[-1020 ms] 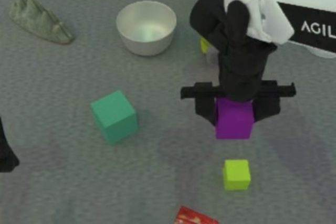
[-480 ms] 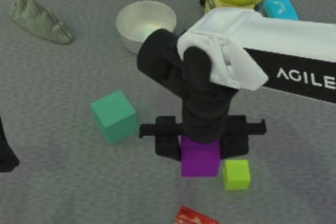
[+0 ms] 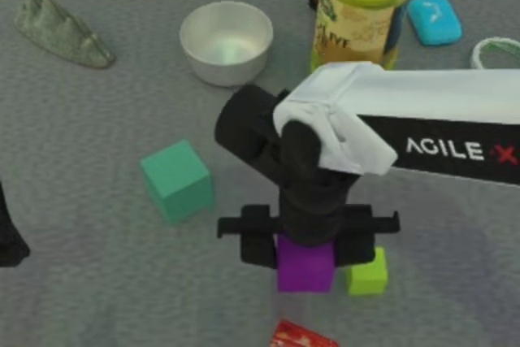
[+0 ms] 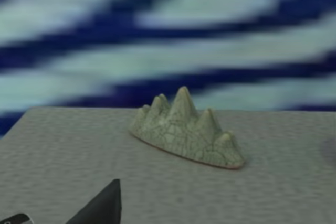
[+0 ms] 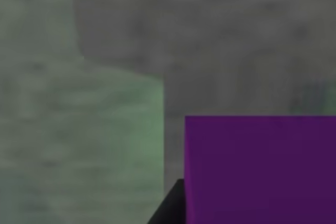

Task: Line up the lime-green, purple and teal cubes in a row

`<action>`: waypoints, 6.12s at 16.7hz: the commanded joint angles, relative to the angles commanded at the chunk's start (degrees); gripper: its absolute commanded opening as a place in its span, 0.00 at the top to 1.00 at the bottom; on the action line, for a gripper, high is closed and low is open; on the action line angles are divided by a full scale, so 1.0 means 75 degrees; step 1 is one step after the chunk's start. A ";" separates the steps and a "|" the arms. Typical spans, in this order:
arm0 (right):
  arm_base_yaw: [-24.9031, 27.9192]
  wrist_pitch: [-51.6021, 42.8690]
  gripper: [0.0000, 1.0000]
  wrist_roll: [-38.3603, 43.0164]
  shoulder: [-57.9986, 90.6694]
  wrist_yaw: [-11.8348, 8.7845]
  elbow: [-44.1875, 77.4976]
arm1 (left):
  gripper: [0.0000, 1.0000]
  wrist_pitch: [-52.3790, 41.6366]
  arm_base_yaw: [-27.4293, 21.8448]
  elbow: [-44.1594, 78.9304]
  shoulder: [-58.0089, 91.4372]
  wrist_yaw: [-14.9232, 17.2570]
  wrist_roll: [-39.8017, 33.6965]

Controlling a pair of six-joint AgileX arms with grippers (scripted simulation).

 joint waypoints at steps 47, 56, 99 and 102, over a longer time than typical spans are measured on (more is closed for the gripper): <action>-0.0279 -0.0949 0.00 -0.0431 -0.1209 0.0296 0.0295 | 0.00 -0.0493 -0.0227 0.0678 0.0686 0.0032 0.0245; -0.2609 0.1734 0.00 -0.2964 -0.7031 0.1168 -0.3876 | 0.00 -0.3655 -0.1412 0.5151 0.6098 0.0006 0.1764; -0.6505 0.7341 0.00 -0.6634 -1.5474 -0.0122 -1.0911 | 0.38 -0.6534 -0.3493 1.1106 1.6571 0.0021 0.4384; -0.6505 0.7341 0.00 -0.6634 -1.5474 -0.0122 -1.0911 | 0.60 -0.6534 -0.3493 1.1106 1.6571 0.0021 0.4384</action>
